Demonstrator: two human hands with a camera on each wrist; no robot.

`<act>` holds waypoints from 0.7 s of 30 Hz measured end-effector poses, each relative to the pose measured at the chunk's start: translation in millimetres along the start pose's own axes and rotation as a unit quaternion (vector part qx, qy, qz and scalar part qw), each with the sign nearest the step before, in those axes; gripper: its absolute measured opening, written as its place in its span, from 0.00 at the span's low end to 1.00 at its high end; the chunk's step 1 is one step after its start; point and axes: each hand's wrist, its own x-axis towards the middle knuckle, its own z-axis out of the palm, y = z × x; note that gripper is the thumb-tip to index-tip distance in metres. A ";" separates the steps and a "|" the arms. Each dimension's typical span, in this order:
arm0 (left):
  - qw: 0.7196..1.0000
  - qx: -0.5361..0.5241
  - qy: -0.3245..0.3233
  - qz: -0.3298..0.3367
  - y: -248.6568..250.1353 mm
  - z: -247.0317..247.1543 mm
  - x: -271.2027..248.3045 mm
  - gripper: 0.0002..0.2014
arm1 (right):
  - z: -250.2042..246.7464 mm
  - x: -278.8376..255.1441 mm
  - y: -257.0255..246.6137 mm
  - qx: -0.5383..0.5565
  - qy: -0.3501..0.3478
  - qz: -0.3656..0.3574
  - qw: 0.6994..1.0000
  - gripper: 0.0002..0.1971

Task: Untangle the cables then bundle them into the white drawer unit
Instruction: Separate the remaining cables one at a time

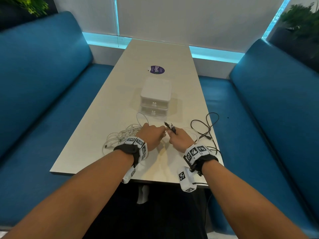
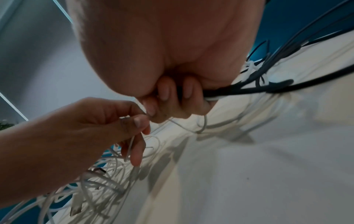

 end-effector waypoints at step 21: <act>0.989 0.149 -0.006 -0.015 -37.9 6.1 -5.0 0.08 | -50.6 0.4 40.5 -0.269 0.059 0.098 0.956 0.15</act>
